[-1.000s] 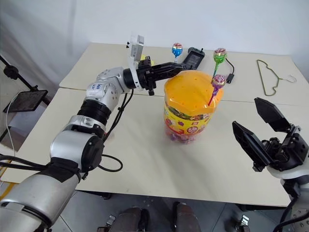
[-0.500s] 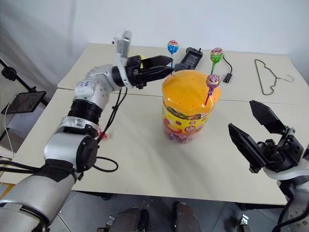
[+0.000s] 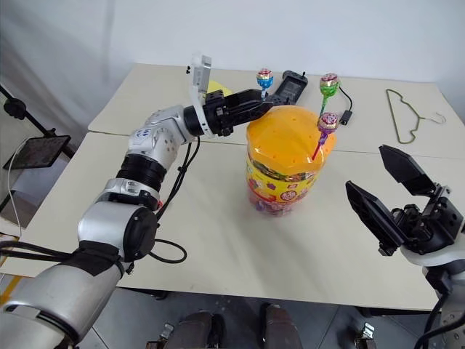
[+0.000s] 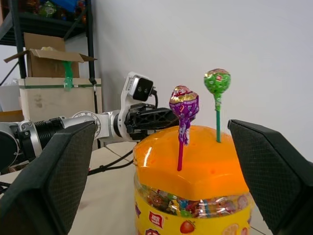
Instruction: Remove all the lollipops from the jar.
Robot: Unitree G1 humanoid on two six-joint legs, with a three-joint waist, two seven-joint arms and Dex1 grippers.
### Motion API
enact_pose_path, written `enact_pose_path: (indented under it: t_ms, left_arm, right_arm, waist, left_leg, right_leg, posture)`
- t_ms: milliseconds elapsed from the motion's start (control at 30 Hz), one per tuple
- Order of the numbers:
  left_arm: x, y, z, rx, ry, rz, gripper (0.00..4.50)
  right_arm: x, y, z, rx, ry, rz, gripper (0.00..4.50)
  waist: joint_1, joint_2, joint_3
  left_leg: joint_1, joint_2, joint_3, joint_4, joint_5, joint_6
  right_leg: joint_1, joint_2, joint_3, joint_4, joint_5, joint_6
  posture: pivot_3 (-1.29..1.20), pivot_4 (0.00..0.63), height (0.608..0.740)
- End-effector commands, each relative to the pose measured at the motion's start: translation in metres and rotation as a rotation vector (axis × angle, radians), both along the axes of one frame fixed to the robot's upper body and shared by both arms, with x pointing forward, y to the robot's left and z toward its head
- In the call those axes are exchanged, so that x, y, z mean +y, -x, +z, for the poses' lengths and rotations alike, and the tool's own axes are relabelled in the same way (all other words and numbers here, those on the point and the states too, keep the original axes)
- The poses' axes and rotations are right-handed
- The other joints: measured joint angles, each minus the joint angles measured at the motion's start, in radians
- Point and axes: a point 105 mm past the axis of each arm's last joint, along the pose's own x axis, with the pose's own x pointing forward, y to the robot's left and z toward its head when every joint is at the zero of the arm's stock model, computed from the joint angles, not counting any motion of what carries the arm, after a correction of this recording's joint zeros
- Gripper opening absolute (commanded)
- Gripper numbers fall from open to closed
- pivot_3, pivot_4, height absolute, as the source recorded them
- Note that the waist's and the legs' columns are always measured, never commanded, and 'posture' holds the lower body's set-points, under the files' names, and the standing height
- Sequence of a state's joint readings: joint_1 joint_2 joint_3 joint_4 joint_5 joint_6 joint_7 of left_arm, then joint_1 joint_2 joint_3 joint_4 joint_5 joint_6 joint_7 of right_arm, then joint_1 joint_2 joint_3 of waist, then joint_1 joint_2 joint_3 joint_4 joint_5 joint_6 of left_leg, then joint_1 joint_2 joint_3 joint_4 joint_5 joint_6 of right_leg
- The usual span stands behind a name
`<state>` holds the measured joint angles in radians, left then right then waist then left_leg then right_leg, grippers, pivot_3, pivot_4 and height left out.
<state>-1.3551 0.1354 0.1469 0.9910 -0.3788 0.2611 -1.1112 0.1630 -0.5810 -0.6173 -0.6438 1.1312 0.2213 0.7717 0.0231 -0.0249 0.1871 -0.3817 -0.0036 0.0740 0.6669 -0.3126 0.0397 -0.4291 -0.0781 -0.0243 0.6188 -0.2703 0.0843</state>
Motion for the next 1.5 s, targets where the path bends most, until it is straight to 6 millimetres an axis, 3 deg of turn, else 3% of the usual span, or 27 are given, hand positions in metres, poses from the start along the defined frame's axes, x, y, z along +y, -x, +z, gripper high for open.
enact_pose_path:
  t_ms: [33, 233, 367, 433, 567, 633, 800, 900, 1033, 1167, 1300, 1500]
  left_arm:
    - [0.000, 0.000, 0.021, -0.013, 0.053, 0.010, 1.91]
    - [0.001, 0.001, 0.022, 0.011, 0.071, -0.005, 0.12]
    - [0.001, 0.002, 0.027, 0.017, 0.099, -0.017, 0.03]
    - [0.007, 0.004, 0.046, 0.007, 0.197, -0.021, 0.03]
    - [0.028, 0.004, 0.074, 0.009, 0.366, 0.011, 0.03]
    - [0.046, 0.001, 0.071, -0.001, 0.328, 0.085, 0.03]
    - [0.109, -0.002, 0.000, 0.053, -0.042, 0.399, 0.03]
    - [0.135, 0.017, -0.033, 0.116, -0.185, 0.469, 0.03]
    - [0.173, 0.058, -0.096, 0.277, -0.441, 0.596, 0.03]
    - [0.183, 0.089, -0.149, 0.462, -0.531, 0.683, 0.03]
    - [0.184, 0.100, -0.170, 0.513, -0.596, 0.711, 0.03]
    - [0.204, 0.099, -0.185, 0.522, -0.645, 0.768, 1.62]
  right_arm:
    - [0.001, 0.006, 0.010, -0.037, 0.002, 0.013, 4.50]
    - [0.006, 0.005, 0.011, -0.044, -0.023, 0.043, 4.50]
    - [0.010, 0.003, 0.009, -0.039, -0.036, 0.051, 4.50]
    - [0.011, 0.002, 0.009, -0.038, -0.035, 0.063, 4.50]
    - [0.013, -0.001, 0.015, -0.068, -0.023, 0.087, 4.50]
    - [0.020, -0.003, 0.018, -0.077, 0.004, 0.140, 4.50]
    - [0.047, 0.000, 0.015, -0.062, 0.142, 0.360, 4.50]
    - [0.051, 0.001, 0.006, -0.025, 0.191, 0.437, 4.50]
    - [0.046, 0.001, -0.021, 0.044, 0.328, 0.501, 4.50]
    - [0.037, -0.007, -0.040, 0.095, 0.410, 0.461, 4.50]
    - [0.026, -0.014, -0.052, 0.126, 0.444, 0.412, 4.50]
    - [0.015, -0.026, -0.047, 0.126, 0.340, 0.300, 4.50]
  waist:
    - [-0.001, 0.000, 0.000]
    - [0.001, 0.000, 0.000]
    - [0.001, 0.000, 0.000]
    - [0.001, 0.000, 0.000]
    - [-0.003, 0.000, 0.000]
    - [-0.006, 0.000, 0.000]
    - [-0.030, 0.003, -0.002]
    - [-0.026, 0.002, -0.001]
    - [-0.023, 0.001, -0.001]
    - [-0.020, 0.001, -0.001]
    - [-0.013, 0.001, -0.001]
    - [-0.022, 0.002, -0.002]
  left_leg:
    - [0.000, 0.000, 0.000, 0.000, 0.000, 0.000]
    - [0.000, 0.000, 0.000, 0.000, -0.001, 0.001]
    - [0.000, 0.000, 0.000, 0.000, 0.000, -0.001]
    - [0.000, 0.000, 0.000, 0.000, 0.000, -0.001]
    - [0.000, 0.000, 0.000, 0.001, 0.000, -0.001]
    - [0.000, 0.000, 0.000, 0.001, 0.001, -0.001]
    - [0.011, 0.002, 0.003, -0.005, 0.002, -0.006]
    - [0.010, 0.004, 0.001, -0.004, 0.002, -0.008]
    - [0.007, 0.003, -0.001, -0.003, 0.000, -0.008]
    - [0.007, 0.000, -0.005, -0.003, -0.001, -0.006]
    - [0.006, 0.000, -0.007, -0.003, -0.001, -0.006]
    - [0.010, 0.001, -0.007, -0.005, 0.000, -0.007]
  right_leg:
    - [0.000, 0.000, 0.000, 0.000, 0.000, 0.000]
    - [0.000, 0.000, 0.000, 0.001, 0.000, 0.000]
    - [0.000, 0.000, 0.000, 0.001, 0.000, 0.000]
    - [0.000, 0.000, 0.000, 0.001, 0.000, 0.000]
    - [-0.001, 0.000, 0.000, 0.001, 0.000, 0.000]
    - [-0.001, 0.000, 0.000, 0.002, 0.000, 0.000]
    - [0.003, 0.000, 0.004, 0.007, 0.000, 0.000]
    - [0.002, 0.001, 0.003, 0.008, -0.001, -0.001]
    - [0.001, -0.001, 0.003, 0.006, -0.001, -0.001]
    - [0.004, -0.004, 0.004, 0.001, -0.001, -0.001]
    - [0.005, -0.004, 0.004, -0.003, -0.001, -0.003]
    - [0.005, -0.004, 0.003, 0.001, -0.004, -0.008]
  posture:
    - [0.00, 0.150, 0.740]
    - [0.00, 0.150, 0.740]
    - [0.00, 0.150, 0.740]
    - [0.00, 0.150, 0.740]
    - [0.00, 0.150, 0.740]
    - [0.00, 0.150, 0.740]
    - [0.00, 0.150, 0.740]
    - [0.00, 0.150, 0.740]
    - [0.00, 0.150, 0.740]
    - [0.00, 0.150, 0.740]
    - [0.00, 0.150, 0.740]
    - [0.00, 0.150, 0.740]
